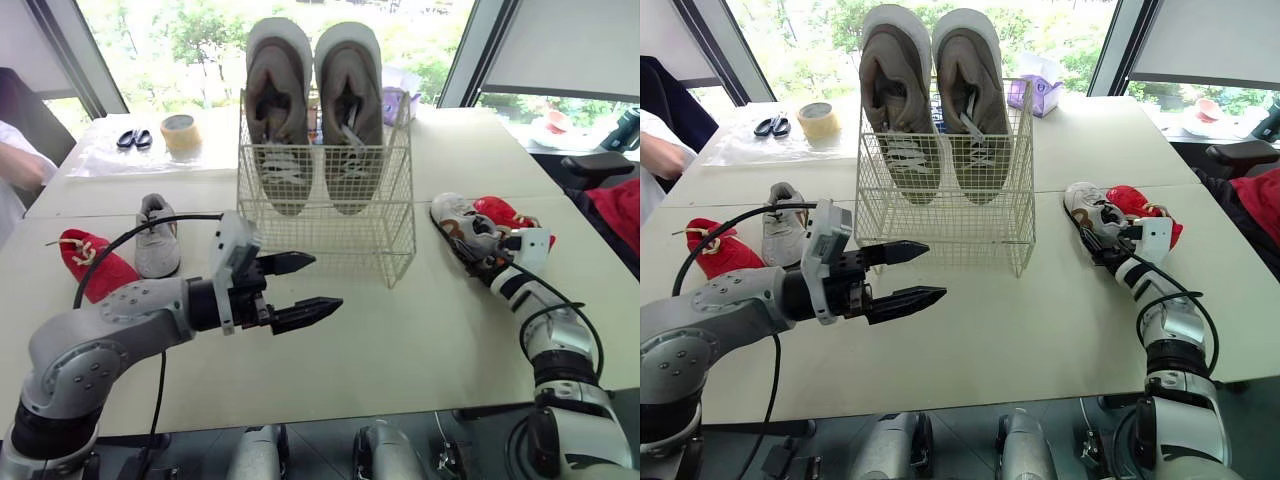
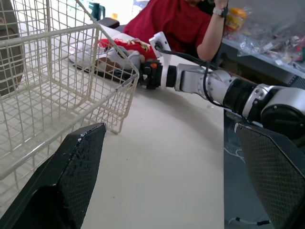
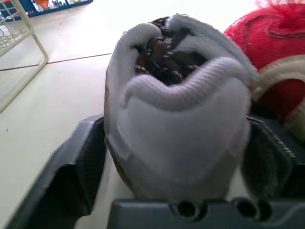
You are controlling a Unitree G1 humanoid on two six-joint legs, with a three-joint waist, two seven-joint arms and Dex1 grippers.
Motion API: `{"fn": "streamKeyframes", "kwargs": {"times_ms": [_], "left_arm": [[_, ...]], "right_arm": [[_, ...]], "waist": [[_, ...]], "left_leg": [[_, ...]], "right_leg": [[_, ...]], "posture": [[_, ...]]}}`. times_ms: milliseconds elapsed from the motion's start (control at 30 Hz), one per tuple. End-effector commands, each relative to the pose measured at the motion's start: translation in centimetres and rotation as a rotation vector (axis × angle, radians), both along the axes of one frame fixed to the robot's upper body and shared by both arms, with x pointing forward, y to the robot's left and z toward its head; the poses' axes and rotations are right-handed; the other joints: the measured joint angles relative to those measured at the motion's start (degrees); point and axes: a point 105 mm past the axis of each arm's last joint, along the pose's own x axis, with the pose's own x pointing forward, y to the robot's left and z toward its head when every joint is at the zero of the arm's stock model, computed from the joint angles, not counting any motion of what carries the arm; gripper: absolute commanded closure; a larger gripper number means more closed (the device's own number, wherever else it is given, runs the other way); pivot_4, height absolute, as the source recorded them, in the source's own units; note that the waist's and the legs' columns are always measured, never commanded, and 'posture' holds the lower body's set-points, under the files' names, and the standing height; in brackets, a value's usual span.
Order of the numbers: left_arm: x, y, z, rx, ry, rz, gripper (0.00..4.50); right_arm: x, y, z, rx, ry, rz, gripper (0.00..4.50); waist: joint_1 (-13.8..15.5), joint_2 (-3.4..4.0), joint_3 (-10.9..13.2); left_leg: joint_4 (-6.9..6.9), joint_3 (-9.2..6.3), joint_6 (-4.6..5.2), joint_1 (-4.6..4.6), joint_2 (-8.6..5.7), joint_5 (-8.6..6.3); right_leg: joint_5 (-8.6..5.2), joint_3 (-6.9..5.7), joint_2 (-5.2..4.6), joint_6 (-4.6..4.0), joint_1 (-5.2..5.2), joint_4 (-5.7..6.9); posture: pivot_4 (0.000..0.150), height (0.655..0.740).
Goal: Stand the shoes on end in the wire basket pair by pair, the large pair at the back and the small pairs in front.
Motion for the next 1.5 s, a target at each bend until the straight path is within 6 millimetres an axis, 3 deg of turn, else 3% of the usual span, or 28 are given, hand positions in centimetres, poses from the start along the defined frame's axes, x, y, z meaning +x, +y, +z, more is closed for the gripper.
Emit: {"fn": "streamKeyframes", "kwargs": {"times_ms": [33, 133, 167, 233, 333, 400, 567, 667, 700, 867, 967, 1033, 1300, 1500], "left_arm": [[-0.3, 0.2, 0.5, 0.015, -0.027, -0.009, 0.00], [0.3, 0.8, 1.1, 0.017, -0.014, 0.027, 0.00], [0.5, 0.9, 1.4, 0.008, -0.003, 0.030, 0.00], [1.3, 1.8, 3.9, -0.050, -0.040, 0.067, 0.00], [3.7, 4.4, 9.2, -0.117, -0.163, 0.182, 0.00], [4.1, 5.6, 12.0, -0.249, -0.142, 0.108, 0.00], [5.7, 6.2, 14.6, -0.336, -0.115, 0.009, 0.00], [5.9, 6.3, 17.0, -0.445, -0.103, -0.099, 0.00], [6.0, 6.3, 17.6, -0.473, -0.099, -0.129, 0.00], [6.8, 6.0, 20.4, -0.556, -0.086, -0.247, 0.00], [7.9, 5.4, 20.6, -0.552, -0.067, -0.283, 0.00], [8.7, 4.9, 20.3, -0.538, -0.042, -0.300, 0.00], [9.5, 3.3, 20.0, -0.495, -0.015, -0.357, 0.00], [8.3, 1.6, 19.5, -0.443, 0.000, -0.460, 0.00]], "right_arm": [[0.4, 0.4, 0.4, -0.031, -0.031, 0.007, 2.14], [0.2, 0.5, 0.6, -0.054, -0.045, 0.019, 2.96], [0.2, 0.6, 0.7, -0.063, -0.048, 0.023, 2.96], [-0.2, 0.1, 2.0, -0.105, -0.094, 0.005, 2.96], [-1.3, -0.7, 8.7, -0.189, -0.298, -0.045, 2.96], [-2.3, -0.8, 15.0, -0.280, -0.462, -0.051, 2.96], [-5.2, 0.4, 26.5, -0.600, -0.682, 0.029, 2.96], [-7.5, 2.8, 31.9, -0.731, -0.795, 0.137, 2.96], [-8.1, 3.5, 32.8, -0.758, -0.814, 0.171, 2.96], [-10.3, 8.6, 34.8, -0.923, -0.817, 0.425, 2.96], [-11.5, 11.1, 35.4, -0.926, -0.866, 0.530, 2.96], [-11.8, 12.5, 34.5, -0.939, -0.849, 0.625, 2.96], [-12.8, 16.0, 33.0, -0.919, -0.864, 0.840, 2.96], [-12.9, 17.5, 32.1, -0.894, -0.884, 0.915, 2.96]], "waist": [[-0.07, 0.00, 0.00], [-0.20, 0.00, 0.00], [-0.18, 0.00, 0.00], [-0.05, 0.00, 0.00], [0.22, 0.12, 0.07], [0.14, 0.49, 0.24], [-0.19, 0.74, 0.26], [-0.14, 0.65, 0.25], [-0.18, 0.62, 0.27], [-0.61, 0.53, 0.30], [-0.74, 0.52, 0.31], [-0.73, 0.51, 0.32], [-1.17, 0.44, 0.36], [-1.14, 0.44, 0.36]], "left_leg": [[0.01, 0.00, 0.00, 0.00, 0.00, 0.00], [0.00, -0.01, 0.00, 0.02, 0.01, 0.00], [0.00, -0.02, 0.00, 0.02, 0.01, 0.00], [0.00, -0.03, -0.01, 0.02, 0.02, 0.00], [0.01, -0.13, -0.04, -0.12, 0.01, 0.02], [0.03, -0.01, -0.02, -0.09, -0.04, 0.01], [-0.11, 0.16, -0.01, -0.08, -0.04, 0.01], [-0.18, 0.16, -0.04, -0.06, 0.01, 0.02], [-0.19, 0.15, -0.04, -0.05, 0.02, 0.02], [-0.15, 0.19, -0.03, -0.04, 0.02, 0.01], [-0.15, 0.22, -0.03, -0.09, 0.01, 0.01], [-0.16, 0.24, -0.03, -0.08, 0.01, 0.01], [-0.16, 0.28, -0.03, -0.18, 0.02, 0.01], [-0.15, 0.32, -0.03, -0.32, 0.02, 0.02]], "right_leg": [[0.00, -0.01, 0.00, 0.00, 0.00, 0.00], [0.00, 0.00, 0.00, 0.00, 0.01, 0.00], [0.00, -0.01, 0.01, 0.00, 0.01, 0.00], [0.00, 0.00, 0.00, 0.00, 0.01, 0.00], [0.00, -0.10, 0.00, 0.00, -0.05, 0.01], [0.00, 0.03, -0.03, 0.01, -0.08, 0.03], [-0.02, 0.15, -0.01, 0.05, -0.24, 0.03], [-0.03, 0.13, 0.06, 0.05, -0.24, -0.01], [-0.04, 0.13, 0.06, 0.05, -0.23, -0.04], [-0.02, 0.15, 0.06, 0.05, -0.17, -0.08], [-0.02, 0.13, 0.05, 0.06, -0.22, -0.08], [-0.02, 0.14, 0.04, 0.06, -0.21, -0.08], [-0.02, 0.15, 0.05, 0.06, -0.35, -0.05], [-0.02, 0.19, 0.04, 0.06, -0.54, -0.01]], "posture": [[0.150, 0.6797], [0.150, 0.6797], [0.150, 0.6797], [0.150, 0.6797], [0.150, 0.6797], [0.150, 0.6797], [0.150, 0.6797], [0.150, 0.6797], [0.150, 0.6797], [0.150, 0.6797], [0.150, 0.6797], [0.150, 0.6797], [0.150, 0.6797], [0.150, 0.6797]]}}
